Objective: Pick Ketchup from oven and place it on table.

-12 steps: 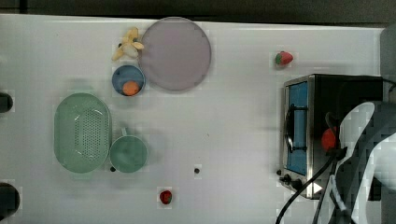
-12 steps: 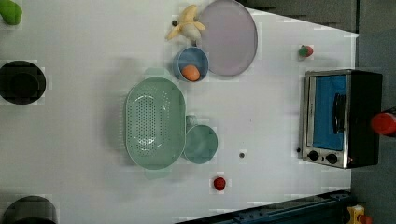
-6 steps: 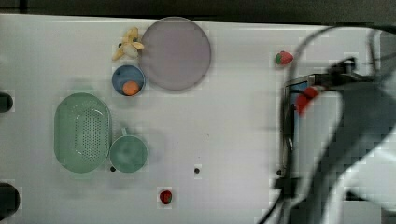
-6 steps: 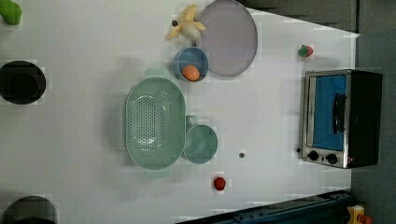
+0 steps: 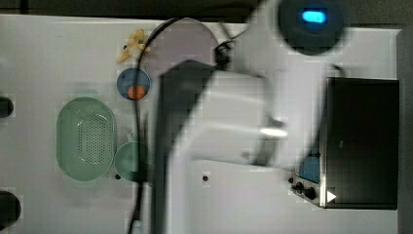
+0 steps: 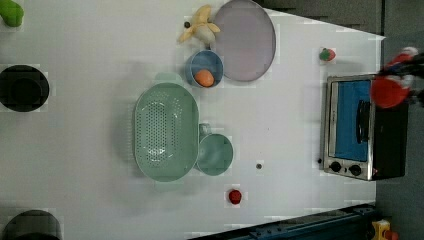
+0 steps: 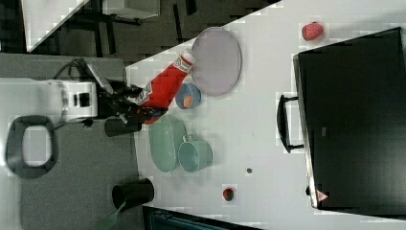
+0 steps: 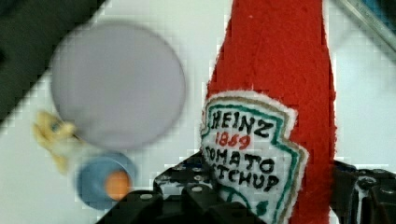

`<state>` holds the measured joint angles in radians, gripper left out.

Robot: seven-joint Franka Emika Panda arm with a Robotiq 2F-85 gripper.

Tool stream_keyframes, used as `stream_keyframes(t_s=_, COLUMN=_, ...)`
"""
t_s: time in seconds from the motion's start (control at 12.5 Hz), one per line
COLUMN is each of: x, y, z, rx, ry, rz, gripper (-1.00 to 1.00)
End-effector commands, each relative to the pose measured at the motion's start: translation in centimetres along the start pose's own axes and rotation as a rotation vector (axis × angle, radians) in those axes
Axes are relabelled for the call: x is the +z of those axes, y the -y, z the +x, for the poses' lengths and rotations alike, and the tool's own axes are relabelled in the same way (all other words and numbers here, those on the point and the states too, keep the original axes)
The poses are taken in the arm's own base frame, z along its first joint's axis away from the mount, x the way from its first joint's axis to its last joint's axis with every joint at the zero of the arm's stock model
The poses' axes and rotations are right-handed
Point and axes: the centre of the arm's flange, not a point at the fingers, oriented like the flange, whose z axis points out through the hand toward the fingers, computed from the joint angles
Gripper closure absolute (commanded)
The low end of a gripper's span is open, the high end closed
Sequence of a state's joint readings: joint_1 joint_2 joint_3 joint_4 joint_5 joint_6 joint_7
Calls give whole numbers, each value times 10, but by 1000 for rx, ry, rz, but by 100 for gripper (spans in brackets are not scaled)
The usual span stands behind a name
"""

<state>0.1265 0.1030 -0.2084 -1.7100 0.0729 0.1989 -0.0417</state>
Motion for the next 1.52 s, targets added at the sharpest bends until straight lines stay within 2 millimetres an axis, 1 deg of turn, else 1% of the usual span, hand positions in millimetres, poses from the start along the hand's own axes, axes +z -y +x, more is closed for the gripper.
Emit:
stream_keyframes(t_s=0.08, x=42, y=-13, z=0, rx=7, ry=25, rz=-30, gripper=-29)
stream_keyframes(t_s=0.24, x=85, y=-19, z=-6, rx=46, ry=38, rz=-46, gripper=-29)
stream_keyframes(t_s=0.48, x=160, y=-35, z=-19, rx=56, ry=46, rz=-64, gripper=-29)
stream_keyframes(t_s=0.64, x=205, y=-44, z=-26, rx=57, ry=35, rz=-68, gripper=-29)
stream_keyframes(t_s=0.8, x=241, y=-47, z=-28, rx=55, ry=3, rz=-57, gripper=-29)
stream_keyframes(t_s=1.04, x=288, y=-42, z=-34, rx=35, ry=1, rz=-84, gripper=-29)
stream_keyframes(t_s=1.12, x=300, y=-41, z=-36, rx=30, ry=8, rz=-97, gripper=-34)
stream_keyframes(t_s=1.28, x=317, y=-40, z=-38, rx=25, ry=10, rz=-109, gripper=-75)
stream_keyframes(t_s=1.36, x=319, y=-40, z=-37, rx=25, ry=4, rz=-105, gripper=-100)
stream_keyframes(t_s=1.44, x=311, y=-38, z=-35, rx=24, ry=-4, rz=-93, gripper=-100)
stream_keyframes(t_s=1.52, x=296, y=-32, z=-33, rx=23, ry=-22, rz=-68, gripper=-100)
